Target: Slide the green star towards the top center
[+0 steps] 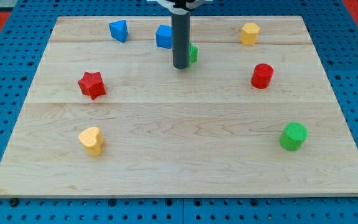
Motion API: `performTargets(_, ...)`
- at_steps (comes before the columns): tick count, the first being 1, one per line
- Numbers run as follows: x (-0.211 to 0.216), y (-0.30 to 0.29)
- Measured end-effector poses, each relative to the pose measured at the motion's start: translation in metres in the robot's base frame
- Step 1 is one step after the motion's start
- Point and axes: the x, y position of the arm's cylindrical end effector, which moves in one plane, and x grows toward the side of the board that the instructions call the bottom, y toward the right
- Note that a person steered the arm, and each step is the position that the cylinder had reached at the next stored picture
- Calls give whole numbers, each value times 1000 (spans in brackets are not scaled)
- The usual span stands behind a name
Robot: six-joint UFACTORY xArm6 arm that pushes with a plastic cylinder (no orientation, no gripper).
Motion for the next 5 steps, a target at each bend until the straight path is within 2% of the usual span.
performTargets(3, -43, 35)
performTargets(4, 7, 60)
performTargets(5, 100, 112)
